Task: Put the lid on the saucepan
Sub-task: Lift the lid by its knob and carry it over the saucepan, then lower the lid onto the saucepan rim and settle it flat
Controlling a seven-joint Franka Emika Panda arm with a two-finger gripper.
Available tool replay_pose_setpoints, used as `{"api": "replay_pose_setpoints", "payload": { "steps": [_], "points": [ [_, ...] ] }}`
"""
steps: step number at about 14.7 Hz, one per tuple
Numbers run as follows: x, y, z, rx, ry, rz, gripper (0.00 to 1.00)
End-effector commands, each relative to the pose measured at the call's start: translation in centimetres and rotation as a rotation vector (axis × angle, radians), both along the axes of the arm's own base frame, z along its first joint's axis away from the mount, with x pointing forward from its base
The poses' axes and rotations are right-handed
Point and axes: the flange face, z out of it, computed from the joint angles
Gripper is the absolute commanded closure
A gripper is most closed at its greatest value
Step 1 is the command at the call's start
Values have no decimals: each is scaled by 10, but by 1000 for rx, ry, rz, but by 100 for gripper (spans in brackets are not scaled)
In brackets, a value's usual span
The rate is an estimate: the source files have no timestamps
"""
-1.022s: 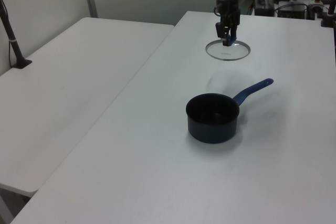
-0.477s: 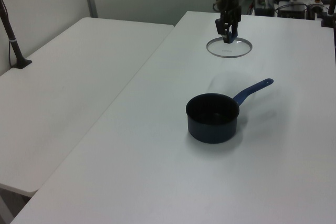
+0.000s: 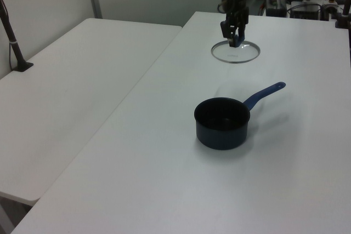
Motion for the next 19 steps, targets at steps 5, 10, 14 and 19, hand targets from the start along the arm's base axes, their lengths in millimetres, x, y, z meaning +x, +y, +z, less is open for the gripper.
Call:
{"api": "replay_pose_setpoints", "payload": {
  "steps": [5,10,14,19],
  "points": [
    [-25,166,5,-12,-19,112,66],
    [-34,231,-10,-12,-67,125,66],
    [-31,234,-23,-18,-59,127,66],
    [-29,242,-45,-30,-49,146,66]
  ]
}}
